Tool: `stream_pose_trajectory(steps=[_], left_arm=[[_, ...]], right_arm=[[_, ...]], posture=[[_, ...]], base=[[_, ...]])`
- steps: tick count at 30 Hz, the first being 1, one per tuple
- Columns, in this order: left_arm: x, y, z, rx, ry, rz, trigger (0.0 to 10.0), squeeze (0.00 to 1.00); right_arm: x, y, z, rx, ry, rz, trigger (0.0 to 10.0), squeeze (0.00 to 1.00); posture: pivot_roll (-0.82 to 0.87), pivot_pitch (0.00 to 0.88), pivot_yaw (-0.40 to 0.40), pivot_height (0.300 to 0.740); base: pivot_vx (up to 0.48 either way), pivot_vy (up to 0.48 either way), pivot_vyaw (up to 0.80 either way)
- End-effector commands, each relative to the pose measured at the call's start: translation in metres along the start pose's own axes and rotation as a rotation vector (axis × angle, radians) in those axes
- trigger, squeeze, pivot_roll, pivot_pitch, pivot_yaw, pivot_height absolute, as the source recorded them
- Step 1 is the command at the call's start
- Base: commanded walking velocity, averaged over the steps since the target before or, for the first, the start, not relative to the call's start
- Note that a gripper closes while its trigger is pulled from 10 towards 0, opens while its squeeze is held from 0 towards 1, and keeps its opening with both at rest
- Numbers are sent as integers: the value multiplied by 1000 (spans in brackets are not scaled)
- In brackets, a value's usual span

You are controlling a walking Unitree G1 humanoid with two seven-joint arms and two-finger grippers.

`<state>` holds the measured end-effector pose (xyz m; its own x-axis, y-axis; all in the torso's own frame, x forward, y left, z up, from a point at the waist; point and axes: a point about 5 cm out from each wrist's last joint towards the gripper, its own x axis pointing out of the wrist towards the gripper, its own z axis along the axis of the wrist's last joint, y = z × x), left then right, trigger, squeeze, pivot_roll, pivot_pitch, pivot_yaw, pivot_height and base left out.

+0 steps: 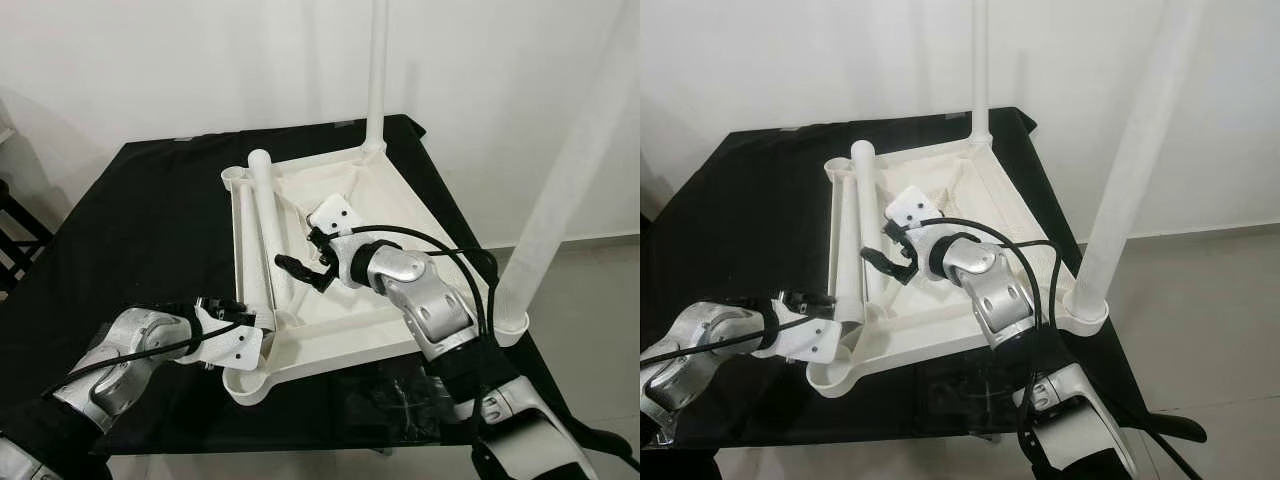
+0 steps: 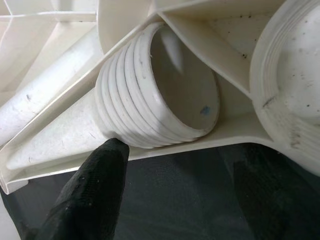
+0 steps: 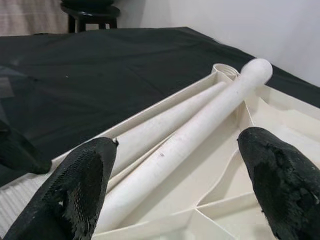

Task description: Building children table

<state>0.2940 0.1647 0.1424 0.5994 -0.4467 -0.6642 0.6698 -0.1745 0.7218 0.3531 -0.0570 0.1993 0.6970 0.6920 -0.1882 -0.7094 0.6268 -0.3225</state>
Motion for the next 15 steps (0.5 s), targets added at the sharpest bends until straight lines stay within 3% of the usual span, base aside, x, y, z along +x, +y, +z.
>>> stream_pose_trajectory(steps=[1,3,10,12,13,15], left_arm=[[8,-21,5,16,-14,-131,10000,0],[4,-22,3,2,-8,-146,10000,0],[-20,-3,-5,-41,22,-81,10000,0],[-36,3,-9,-91,18,-68,10000,0],[-36,3,-9,-91,18,-68,10000,0],[-63,3,-15,-167,19,-104,10000,0]], right_arm=[[2,0,5,2,-4,-2,10000,0],[2,-1,4,5,0,-7,10000,0],[3,-1,3,11,6,-17,10000,0],[3,0,3,10,8,-17,10000,0],[3,0,3,10,8,-17,10000,0],[3,-1,2,11,11,-17,10000,0]], posture=[[-47,55,100,740],[-47,57,100,740],[-42,59,100,740],[-41,60,98,740],[-41,60,98,740],[-33,62,98,740]], base=[[0,0,0],[0,0,0],[0,0,0],[0,0,0],[0,0,0],[0,0,0]])
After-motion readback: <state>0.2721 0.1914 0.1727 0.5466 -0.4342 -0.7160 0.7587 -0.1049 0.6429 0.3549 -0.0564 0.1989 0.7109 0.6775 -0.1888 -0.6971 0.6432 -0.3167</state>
